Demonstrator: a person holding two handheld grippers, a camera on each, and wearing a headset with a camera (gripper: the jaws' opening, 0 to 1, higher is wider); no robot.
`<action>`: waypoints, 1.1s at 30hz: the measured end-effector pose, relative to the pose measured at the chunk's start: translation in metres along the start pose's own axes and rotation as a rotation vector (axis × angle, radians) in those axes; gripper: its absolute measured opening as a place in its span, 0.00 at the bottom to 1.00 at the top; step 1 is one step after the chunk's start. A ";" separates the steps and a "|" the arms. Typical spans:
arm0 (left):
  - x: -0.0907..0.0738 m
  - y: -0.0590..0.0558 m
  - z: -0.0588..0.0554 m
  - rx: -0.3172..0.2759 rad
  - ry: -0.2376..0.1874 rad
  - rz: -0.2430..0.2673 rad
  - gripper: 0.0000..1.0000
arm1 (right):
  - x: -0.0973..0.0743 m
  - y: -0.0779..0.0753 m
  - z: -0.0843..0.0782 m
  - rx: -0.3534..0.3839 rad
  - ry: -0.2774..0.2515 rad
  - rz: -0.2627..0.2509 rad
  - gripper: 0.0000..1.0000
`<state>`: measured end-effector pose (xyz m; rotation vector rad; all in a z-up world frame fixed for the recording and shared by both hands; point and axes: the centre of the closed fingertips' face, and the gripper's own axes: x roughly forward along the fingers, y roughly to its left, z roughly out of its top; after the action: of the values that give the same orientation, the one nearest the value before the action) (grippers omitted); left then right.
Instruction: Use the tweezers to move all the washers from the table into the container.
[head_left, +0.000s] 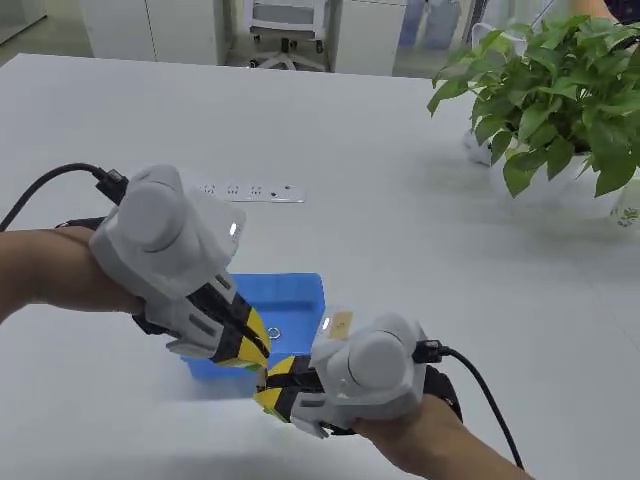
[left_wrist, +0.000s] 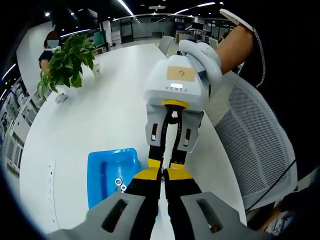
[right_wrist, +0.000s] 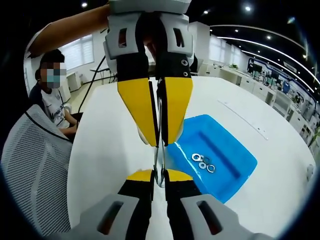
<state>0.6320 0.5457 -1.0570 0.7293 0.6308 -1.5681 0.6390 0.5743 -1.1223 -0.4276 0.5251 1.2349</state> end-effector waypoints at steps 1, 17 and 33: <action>0.000 0.000 0.000 0.000 0.000 0.001 0.07 | -0.001 0.000 0.002 -0.002 -0.001 -0.002 0.09; -0.022 0.013 0.016 0.016 -0.008 0.038 0.07 | -0.012 -0.015 0.027 -0.035 -0.011 -0.017 0.09; -0.033 0.038 0.016 0.023 -0.008 0.067 0.07 | -0.008 -0.040 0.040 -0.049 -0.028 -0.031 0.09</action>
<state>0.6705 0.5500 -1.0210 0.7535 0.5770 -1.5179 0.6809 0.5799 -1.0846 -0.4577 0.4640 1.2239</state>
